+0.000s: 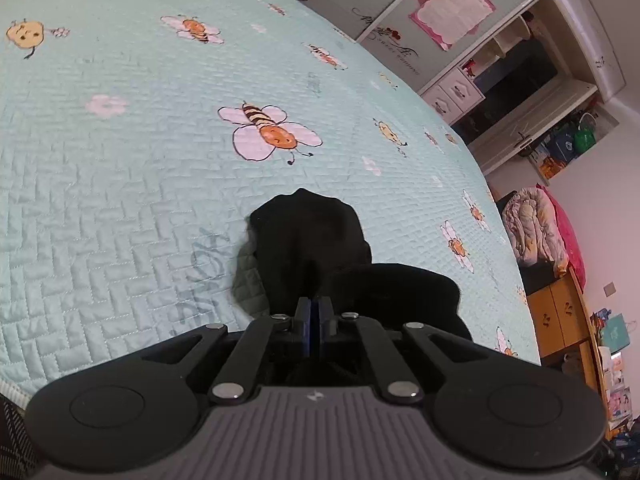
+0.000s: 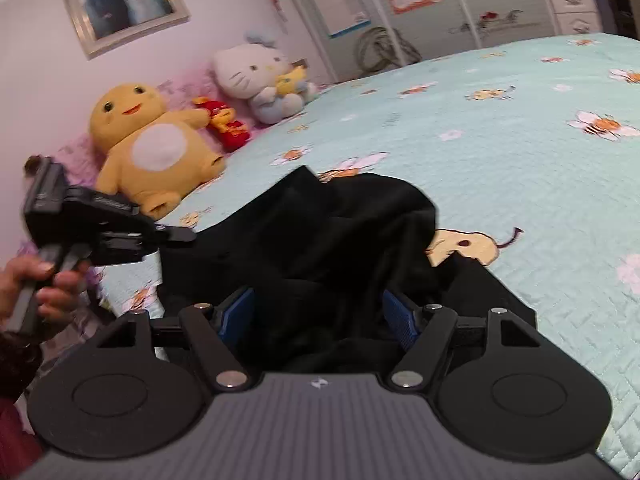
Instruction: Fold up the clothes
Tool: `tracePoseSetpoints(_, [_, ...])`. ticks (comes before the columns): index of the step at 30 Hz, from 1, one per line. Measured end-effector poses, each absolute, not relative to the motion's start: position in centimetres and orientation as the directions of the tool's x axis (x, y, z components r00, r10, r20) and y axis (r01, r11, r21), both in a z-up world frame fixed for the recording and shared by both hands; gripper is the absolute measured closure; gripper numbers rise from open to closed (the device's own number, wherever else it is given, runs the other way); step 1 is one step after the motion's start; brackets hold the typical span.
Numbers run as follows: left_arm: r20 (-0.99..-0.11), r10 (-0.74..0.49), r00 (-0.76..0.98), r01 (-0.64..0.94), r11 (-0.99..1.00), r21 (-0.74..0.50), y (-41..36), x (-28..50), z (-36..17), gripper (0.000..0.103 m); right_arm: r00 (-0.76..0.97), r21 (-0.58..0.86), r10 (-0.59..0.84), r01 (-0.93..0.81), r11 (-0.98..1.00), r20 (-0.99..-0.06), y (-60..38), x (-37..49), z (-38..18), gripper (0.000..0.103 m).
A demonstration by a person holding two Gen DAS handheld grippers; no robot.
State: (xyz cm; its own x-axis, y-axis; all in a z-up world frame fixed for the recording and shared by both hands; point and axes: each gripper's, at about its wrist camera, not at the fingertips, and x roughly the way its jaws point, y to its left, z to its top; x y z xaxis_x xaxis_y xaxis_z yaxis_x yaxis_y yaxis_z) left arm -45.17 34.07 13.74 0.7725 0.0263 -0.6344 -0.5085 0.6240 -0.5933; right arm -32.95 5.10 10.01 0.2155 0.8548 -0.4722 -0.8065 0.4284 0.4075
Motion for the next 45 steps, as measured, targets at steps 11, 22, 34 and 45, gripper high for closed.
tracePoseSetpoints(11, [-0.649,-0.020,0.760,-0.488,0.642,-0.592,33.7,-43.9,12.8,0.102,0.244,0.307,0.778,-0.819,0.486,-0.579,7.4,-33.2,7.9,0.091])
tracePoseSetpoints(22, [-0.441,0.074,0.895,-0.330,0.775,-0.540,34.4,-42.3,25.5,0.103,0.562,0.093,0.775,-0.789,0.607,-0.289,9.7,-32.4,22.8,0.100])
tracePoseSetpoints(34, [-0.489,-0.048,0.871,-0.276,0.776,-0.567,33.8,-42.6,22.4,0.061,0.688,-0.063,0.714,-0.724,0.687,-0.128,7.4,-31.9,31.7,0.103])
tracePoseSetpoints(45, [-0.688,-0.172,0.705,-0.407,0.696,-0.592,31.7,-38.8,9.4,0.059,0.579,0.157,0.598,-0.632,0.758,-0.555,5.8,-23.1,15.8,0.032])
